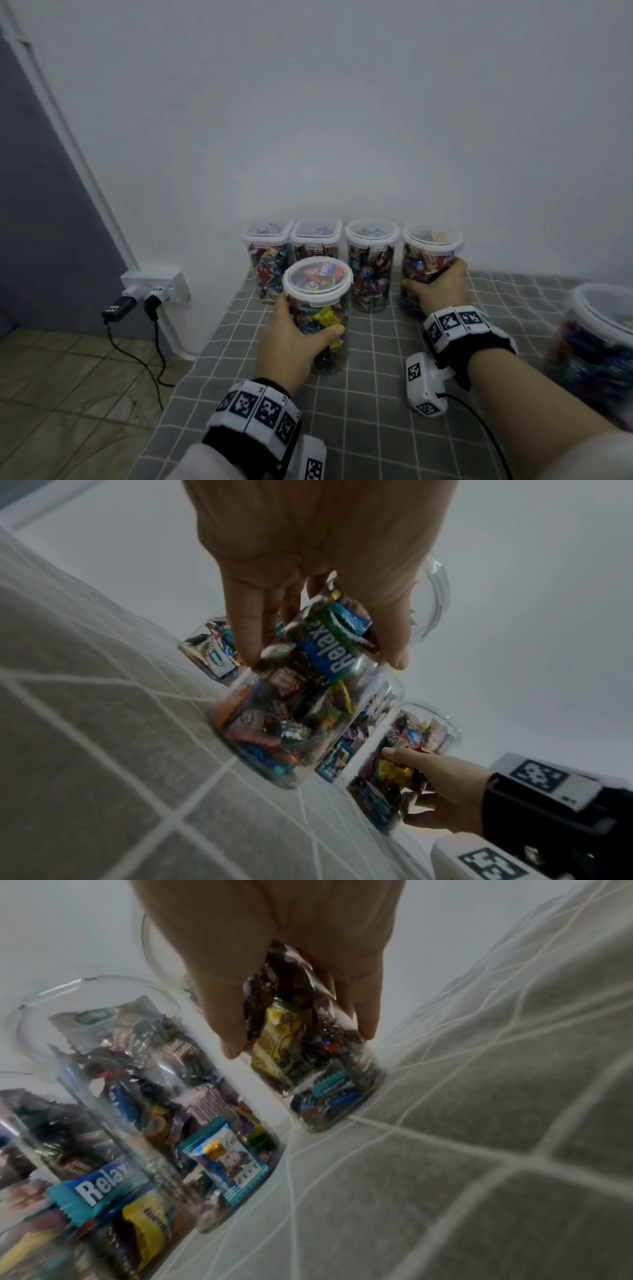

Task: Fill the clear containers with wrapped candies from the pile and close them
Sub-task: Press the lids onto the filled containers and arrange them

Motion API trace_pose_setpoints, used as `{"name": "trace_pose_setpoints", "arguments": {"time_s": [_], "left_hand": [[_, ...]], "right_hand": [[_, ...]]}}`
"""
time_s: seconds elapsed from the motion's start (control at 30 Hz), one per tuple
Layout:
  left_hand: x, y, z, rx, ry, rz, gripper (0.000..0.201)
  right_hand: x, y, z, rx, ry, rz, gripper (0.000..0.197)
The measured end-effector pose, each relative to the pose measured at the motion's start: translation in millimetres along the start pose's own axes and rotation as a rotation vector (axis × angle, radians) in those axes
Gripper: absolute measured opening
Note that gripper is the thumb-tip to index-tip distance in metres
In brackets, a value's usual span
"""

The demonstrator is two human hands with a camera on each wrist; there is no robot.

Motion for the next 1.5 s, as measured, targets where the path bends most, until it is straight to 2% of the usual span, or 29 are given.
{"name": "trace_pose_setpoints", "arguments": {"time_s": [0.23, 0.43, 0.6, 0.7, 0.8, 0.93, 1.0, 1.07, 1.1, 1.17, 1.27, 1.33, 1.5], "left_hand": [[1, 1, 0, -0.002, -0.002, -0.018, 0.093], [0, -3, -3, -0.021, 0.019, -0.006, 0.096], [0, 0, -2, -0.006, 0.008, 0.014, 0.107], [1, 4, 4, 0.008, 0.012, -0.024, 0.097], [4, 7, 13, 0.011, 0.006, -0.054, 0.092], [10, 12, 27, 0.03, -0.03, -0.056, 0.095], [12, 13, 33, 0.038, -0.03, -0.046, 0.093], [15, 14, 38, 0.036, -0.038, -0.016, 0.092], [15, 14, 40, 0.033, -0.04, -0.004, 0.092], [15, 16, 45, 0.029, -0.032, -0.015, 0.091], [12, 20, 51, 0.039, -0.006, -0.06, 0.088], [11, 22, 55, 0.037, -0.001, -0.076, 0.087], [11, 21, 56, 0.029, -0.004, -0.068, 0.087]], "right_hand": [[3, 5, 0, 0.018, -0.016, 0.017, 0.077], [-8, 7, 40, -0.001, -0.118, 0.158, 0.079], [-49, -22, 82, -0.133, -0.189, 0.229, 0.066], [-85, -37, 109, -0.173, -0.186, 0.196, 0.065], [-124, -49, 134, -0.26, -0.116, 0.175, 0.06], [-189, -76, 169, -0.578, 0.144, 0.247, 0.049], [-218, -78, 175, -0.633, 0.256, 0.365, 0.053], [-241, -69, 168, -0.583, 0.303, 0.519, 0.064], [-249, -62, 161, -0.526, 0.28, 0.588, 0.069], [-261, -44, 148, -0.369, 0.156, 0.683, 0.078], [-270, -19, 139, -0.128, -0.006, 0.68, 0.083], [-267, -18, 140, -0.113, -0.047, 0.659, 0.077], [-236, -42, 162, -0.261, -0.127, 0.552, 0.071]]}}
Point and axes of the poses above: each hand's wrist, its own z-axis away from the middle knuckle, its own x-axis out of the palm, y = z × x, the point moved 8 cm from there along -z, towards the middle knuckle, and after that the axes turned 4 degrees about -z, right-handed, at the moved point
